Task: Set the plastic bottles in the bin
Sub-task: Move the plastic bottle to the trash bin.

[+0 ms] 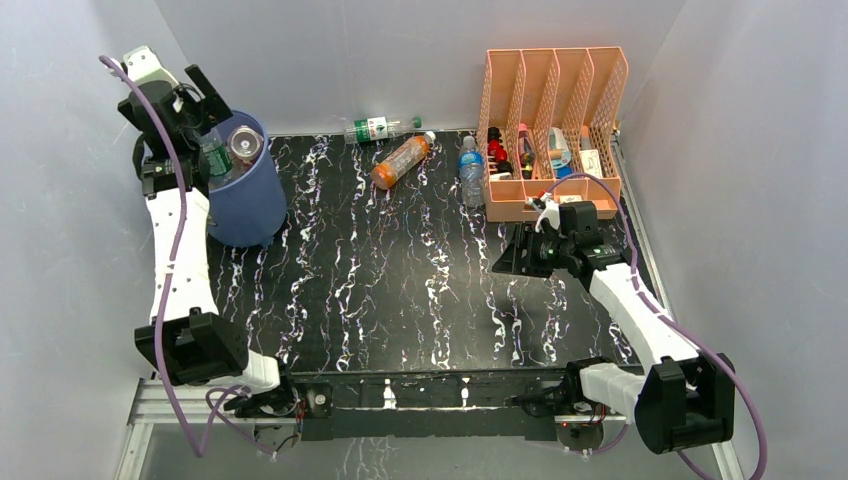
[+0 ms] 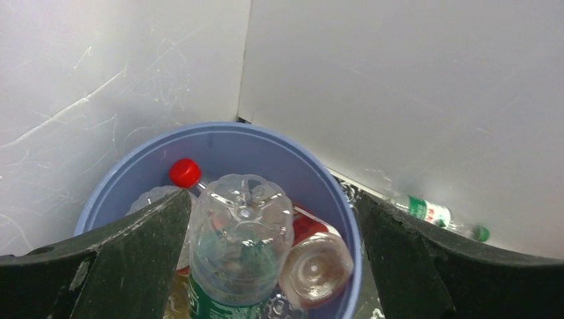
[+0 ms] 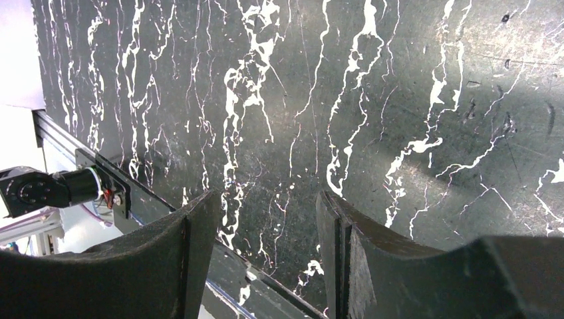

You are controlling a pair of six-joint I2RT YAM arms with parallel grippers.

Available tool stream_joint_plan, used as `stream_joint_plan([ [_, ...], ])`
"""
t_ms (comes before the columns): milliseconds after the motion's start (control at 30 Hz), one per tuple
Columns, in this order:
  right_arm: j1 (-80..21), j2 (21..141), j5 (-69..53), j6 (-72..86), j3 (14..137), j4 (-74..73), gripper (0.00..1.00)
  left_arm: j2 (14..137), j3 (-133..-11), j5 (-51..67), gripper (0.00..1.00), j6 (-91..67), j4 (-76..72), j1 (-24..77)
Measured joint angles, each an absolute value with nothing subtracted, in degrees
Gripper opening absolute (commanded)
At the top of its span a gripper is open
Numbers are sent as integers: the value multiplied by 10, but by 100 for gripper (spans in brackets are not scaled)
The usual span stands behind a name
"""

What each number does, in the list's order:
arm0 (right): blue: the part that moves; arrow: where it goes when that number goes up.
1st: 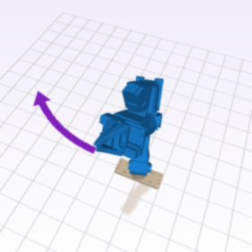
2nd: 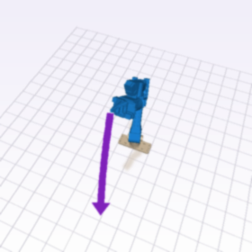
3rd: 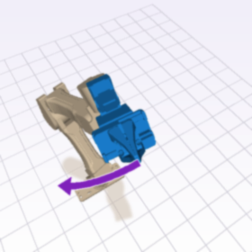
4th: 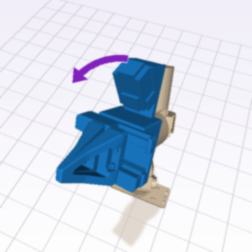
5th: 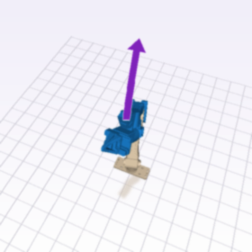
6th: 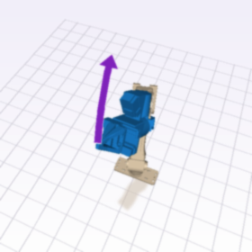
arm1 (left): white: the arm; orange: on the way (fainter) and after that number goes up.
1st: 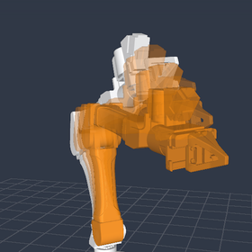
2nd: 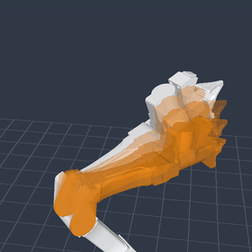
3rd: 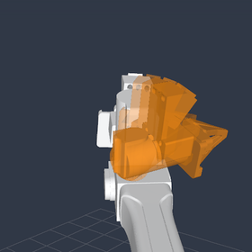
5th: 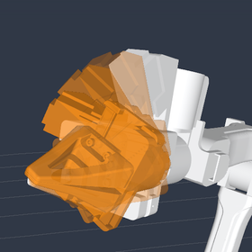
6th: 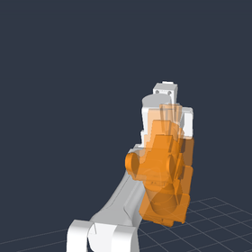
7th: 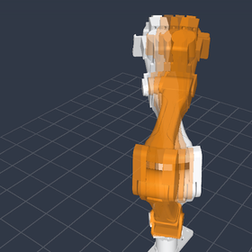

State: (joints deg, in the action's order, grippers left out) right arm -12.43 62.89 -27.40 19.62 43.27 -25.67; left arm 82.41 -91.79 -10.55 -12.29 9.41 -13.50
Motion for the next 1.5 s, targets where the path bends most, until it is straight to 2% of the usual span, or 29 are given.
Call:
stream_joint_plan([
  [200, -124, 623, -275, 196, 433, -255, 67, 845, -1038, -5, 98, -142, 181, -135],
  [333, -124, 617, -276, 196, 427, -249, 67, 850, -1060, 67, 98, -166, 194, -116],
  [600, -125, 611, -278, 196, 410, -245, 67, 967, -1136, 53, 98, -166, 232, 123],
  [700, -125, 605, -278, 196, 408, -242, 67, 1032, -1157, 46, 97, -175, 238, 163],
  [1033, -125, 590, -287, 246, 379, -229, 67, 1236, -1178, -23, 97, -196, 152, 179],
  [1500, -125, 661, -319, 282, 343, -159, 67, 1474, -1327, -98, 98, -150, -49, 174],
])
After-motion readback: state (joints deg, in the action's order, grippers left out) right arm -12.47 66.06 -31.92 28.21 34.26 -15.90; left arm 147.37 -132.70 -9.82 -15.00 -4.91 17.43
